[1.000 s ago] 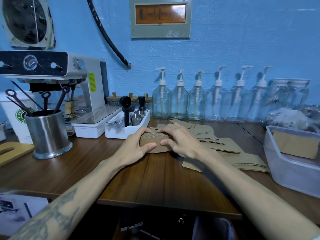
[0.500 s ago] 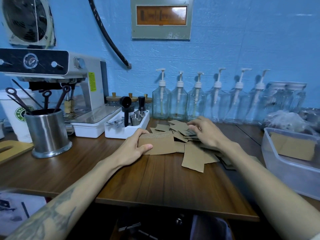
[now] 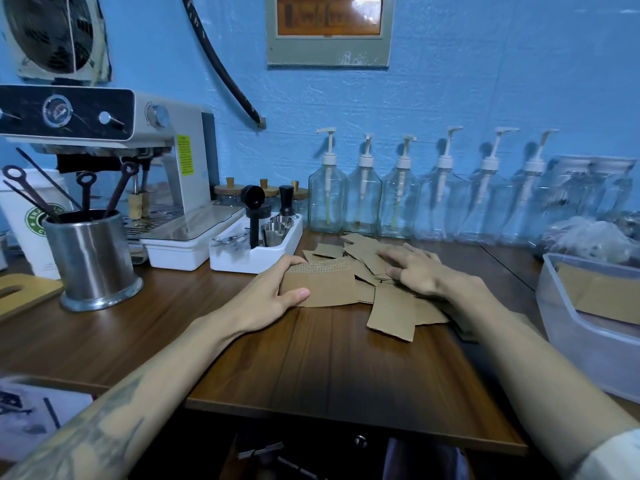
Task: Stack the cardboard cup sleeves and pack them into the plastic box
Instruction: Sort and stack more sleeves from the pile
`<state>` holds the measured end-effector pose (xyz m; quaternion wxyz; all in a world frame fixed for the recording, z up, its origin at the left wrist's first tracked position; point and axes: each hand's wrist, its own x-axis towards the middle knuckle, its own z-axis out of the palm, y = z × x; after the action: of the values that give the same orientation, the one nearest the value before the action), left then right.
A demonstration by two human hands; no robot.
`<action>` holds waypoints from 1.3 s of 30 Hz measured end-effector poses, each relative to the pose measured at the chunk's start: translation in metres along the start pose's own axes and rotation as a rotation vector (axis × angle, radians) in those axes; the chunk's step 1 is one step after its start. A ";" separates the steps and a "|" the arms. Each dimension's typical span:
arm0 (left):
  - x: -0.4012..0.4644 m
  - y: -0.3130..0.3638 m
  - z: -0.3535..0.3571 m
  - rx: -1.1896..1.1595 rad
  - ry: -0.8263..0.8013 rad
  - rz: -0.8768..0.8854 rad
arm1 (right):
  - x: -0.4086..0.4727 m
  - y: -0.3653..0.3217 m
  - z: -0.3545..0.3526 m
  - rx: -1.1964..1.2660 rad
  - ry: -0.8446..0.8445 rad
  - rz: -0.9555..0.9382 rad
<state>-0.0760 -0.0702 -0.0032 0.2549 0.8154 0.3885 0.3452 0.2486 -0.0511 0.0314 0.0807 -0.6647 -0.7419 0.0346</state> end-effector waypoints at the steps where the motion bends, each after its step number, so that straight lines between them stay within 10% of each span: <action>1: 0.000 0.000 0.000 0.000 0.000 -0.002 | 0.000 0.000 -0.001 0.009 -0.015 0.008; 11: -0.001 0.003 0.000 0.001 -0.002 -0.012 | -0.005 -0.007 -0.008 0.091 0.162 0.047; 25: 0.000 0.003 0.001 0.024 -0.006 -0.061 | -0.052 -0.087 -0.052 0.944 0.569 -0.282; 39: 0.000 0.005 0.000 -0.066 -0.003 -0.026 | -0.035 -0.109 0.010 0.133 0.419 -0.466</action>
<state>-0.0738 -0.0730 -0.0004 0.2865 0.8021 0.3871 0.3532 0.1438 -0.0976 0.0367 0.2810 -0.4627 -0.8375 -0.0740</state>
